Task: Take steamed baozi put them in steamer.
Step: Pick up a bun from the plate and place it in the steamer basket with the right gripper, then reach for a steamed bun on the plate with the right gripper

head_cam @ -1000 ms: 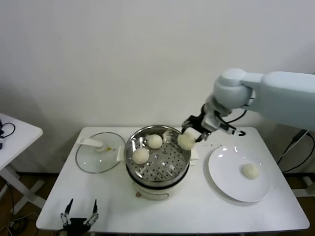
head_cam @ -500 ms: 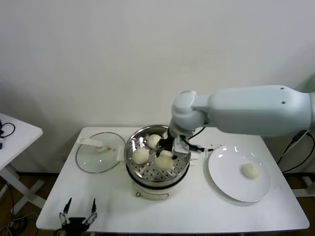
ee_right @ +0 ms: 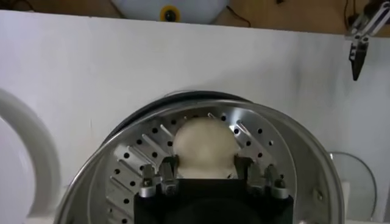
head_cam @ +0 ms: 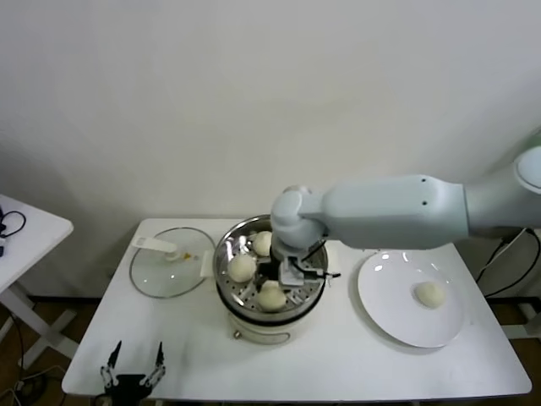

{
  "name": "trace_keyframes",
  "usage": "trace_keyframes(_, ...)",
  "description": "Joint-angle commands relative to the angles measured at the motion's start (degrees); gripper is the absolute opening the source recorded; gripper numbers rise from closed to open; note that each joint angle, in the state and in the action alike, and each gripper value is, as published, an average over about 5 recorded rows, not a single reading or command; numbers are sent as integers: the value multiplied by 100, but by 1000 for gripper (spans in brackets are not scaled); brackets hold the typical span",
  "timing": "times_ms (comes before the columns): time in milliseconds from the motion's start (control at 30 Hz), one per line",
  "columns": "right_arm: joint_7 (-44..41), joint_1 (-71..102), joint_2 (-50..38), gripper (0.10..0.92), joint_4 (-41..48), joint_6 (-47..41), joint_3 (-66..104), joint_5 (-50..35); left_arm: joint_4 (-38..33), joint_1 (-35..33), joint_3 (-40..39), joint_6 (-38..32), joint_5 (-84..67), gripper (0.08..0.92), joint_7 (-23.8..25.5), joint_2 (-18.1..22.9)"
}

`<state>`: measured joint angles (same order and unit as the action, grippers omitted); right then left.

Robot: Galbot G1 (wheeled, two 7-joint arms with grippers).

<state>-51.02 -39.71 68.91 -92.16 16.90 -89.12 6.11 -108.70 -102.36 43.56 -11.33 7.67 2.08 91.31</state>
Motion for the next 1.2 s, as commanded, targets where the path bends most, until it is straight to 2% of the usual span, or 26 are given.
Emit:
trace_keyframes(33,86,220,141,641,210,118,58,152,-1,-7,6,-3,-5,823,0,7)
trace_keyframes(267,-93,-384,-176,794,176,508,9,-249,-22,-27,13,-4,-2,823,0,15)
trace_keyframes(467,-512,-1405,-735,822,147,613,-657,-1454,-44,-61,13,-3,7,823,2,15)
trace_keyframes(600,-875,-2304,-1093,823,278,96,-1639,-2537,-31,-67,17,-27,20,823,-7,0)
trace_keyframes(767,-1001,-2472,-1712,823,637,-969,-2274,-3103,-28,-80,6,-60,34,823,-30,-2)
trace_keyframes(1000,-886,-1523,-2727,823,1236,-2012,-2072,-2870,-6,-110,-1,-82,29,823,-33,-27)
trace_keyframes(1200,-786,-462,-3334,823,1724,-2205,-1379,-2184,32,-92,9,-85,19,823,-28,-33)
